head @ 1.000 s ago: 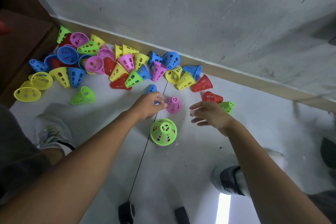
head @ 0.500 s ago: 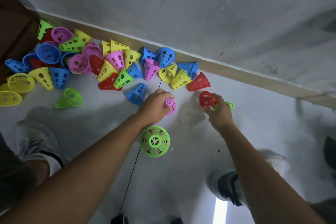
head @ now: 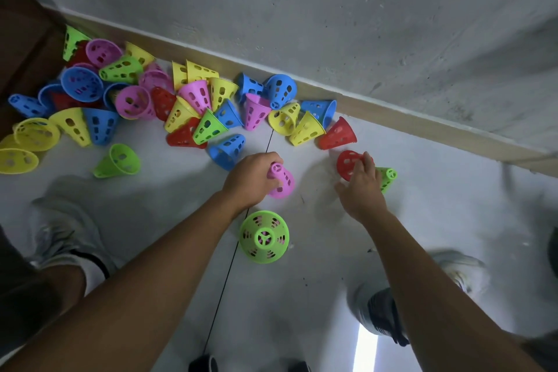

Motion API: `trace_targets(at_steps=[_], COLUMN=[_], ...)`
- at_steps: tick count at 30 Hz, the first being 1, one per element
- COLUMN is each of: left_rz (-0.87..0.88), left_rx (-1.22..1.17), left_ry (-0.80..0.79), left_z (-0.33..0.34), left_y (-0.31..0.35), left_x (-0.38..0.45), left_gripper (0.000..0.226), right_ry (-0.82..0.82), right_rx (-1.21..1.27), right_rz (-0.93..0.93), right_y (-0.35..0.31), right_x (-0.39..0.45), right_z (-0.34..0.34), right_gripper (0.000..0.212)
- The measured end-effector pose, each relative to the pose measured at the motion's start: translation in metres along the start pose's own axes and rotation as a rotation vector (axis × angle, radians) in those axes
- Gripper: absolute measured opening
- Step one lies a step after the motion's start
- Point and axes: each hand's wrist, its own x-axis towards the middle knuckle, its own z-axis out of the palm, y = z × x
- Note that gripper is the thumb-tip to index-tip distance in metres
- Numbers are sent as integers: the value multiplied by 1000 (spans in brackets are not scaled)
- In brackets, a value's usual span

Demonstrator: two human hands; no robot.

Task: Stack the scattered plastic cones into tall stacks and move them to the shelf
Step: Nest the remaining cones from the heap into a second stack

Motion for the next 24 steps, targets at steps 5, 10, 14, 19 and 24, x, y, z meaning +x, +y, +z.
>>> trace_targets(at_steps=[5,10,14,19,24], left_rz=[-75,-112,-125,-42,36], left_rx=[-188,-382,-516,-571,-588], left_ry=[28,55,47,-69,-204], left_z=[-18,-49,-77,-116,-146], left_y=[1,4,14,31,57], left_x=[1,-3,-15,-39,-61], left_gripper=[36,39,44,45,36], right_ry=[101,160,222,200,89], right_rx=[110,260,366,587,706], right_rz=[-13,-12,-47,-85,-114], right_y=[-10,-24,-33,-47,-53], right_x=[0,-7,-20,-45,-62], right_z=[-14,-33,-46,-57,-70], right_gripper=[73,71,65,61,74])
